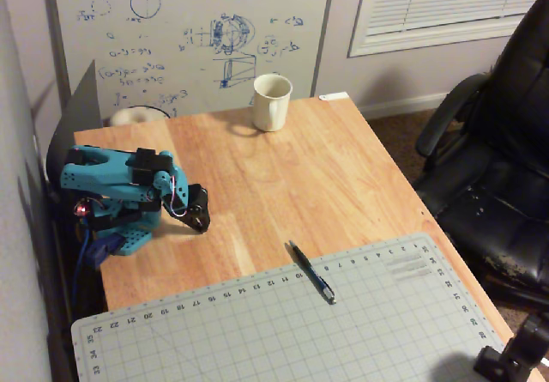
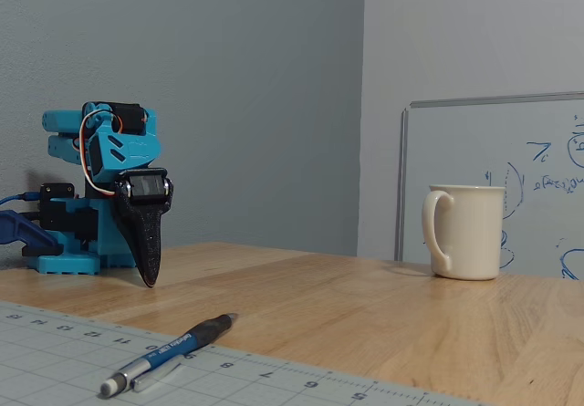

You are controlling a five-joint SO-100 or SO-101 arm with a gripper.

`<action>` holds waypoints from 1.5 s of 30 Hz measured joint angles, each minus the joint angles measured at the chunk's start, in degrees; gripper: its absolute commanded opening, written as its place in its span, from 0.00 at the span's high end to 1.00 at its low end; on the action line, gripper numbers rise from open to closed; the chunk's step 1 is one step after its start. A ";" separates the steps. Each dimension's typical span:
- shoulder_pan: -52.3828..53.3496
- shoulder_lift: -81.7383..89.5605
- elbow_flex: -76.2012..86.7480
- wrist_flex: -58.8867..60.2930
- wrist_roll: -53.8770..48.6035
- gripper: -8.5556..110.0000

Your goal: Touch the pen.

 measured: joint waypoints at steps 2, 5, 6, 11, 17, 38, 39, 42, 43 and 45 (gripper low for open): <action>-0.62 0.00 0.00 0.00 0.00 0.92; -7.56 0.00 0.00 0.00 0.00 0.92; -9.67 0.00 0.00 0.00 0.00 0.92; -20.30 0.00 0.00 0.00 0.00 0.92; -25.22 0.79 0.00 0.26 0.00 0.92; -25.66 15.56 0.09 5.36 0.00 0.92; -25.66 15.56 0.09 5.36 0.00 0.92; -25.66 15.64 0.09 5.36 0.00 0.92; -25.66 15.64 0.09 5.36 0.00 0.92; -25.66 15.64 0.09 5.36 0.00 0.92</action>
